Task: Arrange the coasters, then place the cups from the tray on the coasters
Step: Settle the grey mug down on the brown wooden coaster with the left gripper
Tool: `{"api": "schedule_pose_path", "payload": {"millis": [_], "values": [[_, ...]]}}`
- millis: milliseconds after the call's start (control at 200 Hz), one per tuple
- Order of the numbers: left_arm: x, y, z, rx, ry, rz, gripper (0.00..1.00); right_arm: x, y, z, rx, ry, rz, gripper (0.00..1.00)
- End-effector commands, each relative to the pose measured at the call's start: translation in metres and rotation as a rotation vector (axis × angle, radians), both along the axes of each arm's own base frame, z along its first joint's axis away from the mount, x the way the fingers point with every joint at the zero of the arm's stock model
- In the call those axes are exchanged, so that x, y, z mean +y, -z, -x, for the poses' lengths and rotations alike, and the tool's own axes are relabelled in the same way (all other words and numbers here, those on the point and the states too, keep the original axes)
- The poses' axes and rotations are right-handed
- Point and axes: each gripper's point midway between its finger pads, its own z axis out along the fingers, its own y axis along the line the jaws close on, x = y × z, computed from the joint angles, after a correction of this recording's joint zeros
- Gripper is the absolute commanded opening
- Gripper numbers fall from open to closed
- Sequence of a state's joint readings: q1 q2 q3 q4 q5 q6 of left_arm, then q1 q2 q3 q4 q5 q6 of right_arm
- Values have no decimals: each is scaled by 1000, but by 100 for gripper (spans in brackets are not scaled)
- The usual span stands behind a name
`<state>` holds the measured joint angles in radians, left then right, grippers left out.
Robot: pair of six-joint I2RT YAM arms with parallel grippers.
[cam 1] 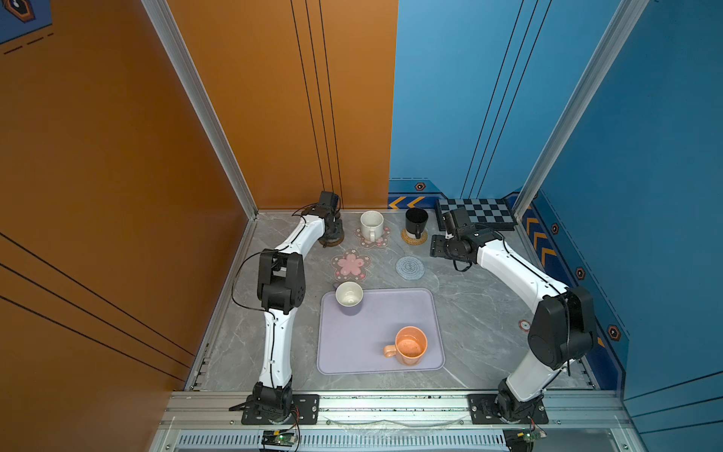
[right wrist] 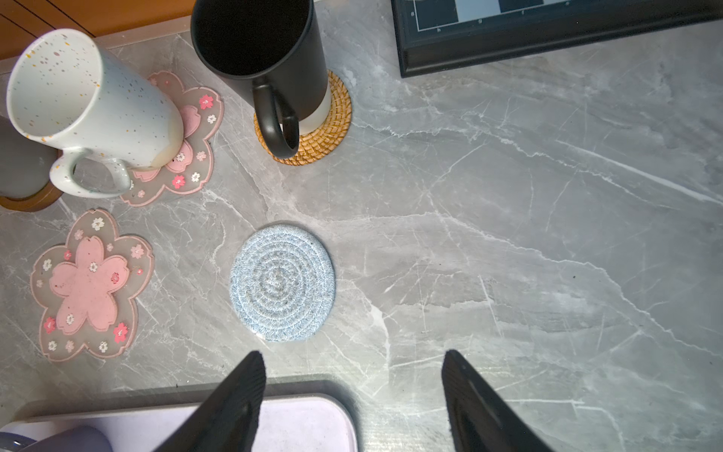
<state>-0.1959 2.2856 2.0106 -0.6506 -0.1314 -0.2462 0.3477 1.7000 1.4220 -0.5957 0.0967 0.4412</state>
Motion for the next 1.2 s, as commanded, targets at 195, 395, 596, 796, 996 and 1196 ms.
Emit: {"api": "schedule_pose_path", "payload": {"millis": [195,395,596,796,996,1196], "values": [[5,-10,-13,-47,-20,-19,1,2,15,10,57,-27,20,74],[10,-8,-13,-43,-47,-9,1,2,18,10,64,-29,19,74],[16,-3,-11,-30,-83,36,1,1,17,9,60,-28,24,74],[17,-6,-12,-33,-80,46,2,5,17,8,62,-32,16,74],[10,0,-9,-12,-39,74,8,7,16,8,60,-35,12,74],[6,2,-6,-2,-21,80,16,7,14,7,54,-35,11,74]]}}
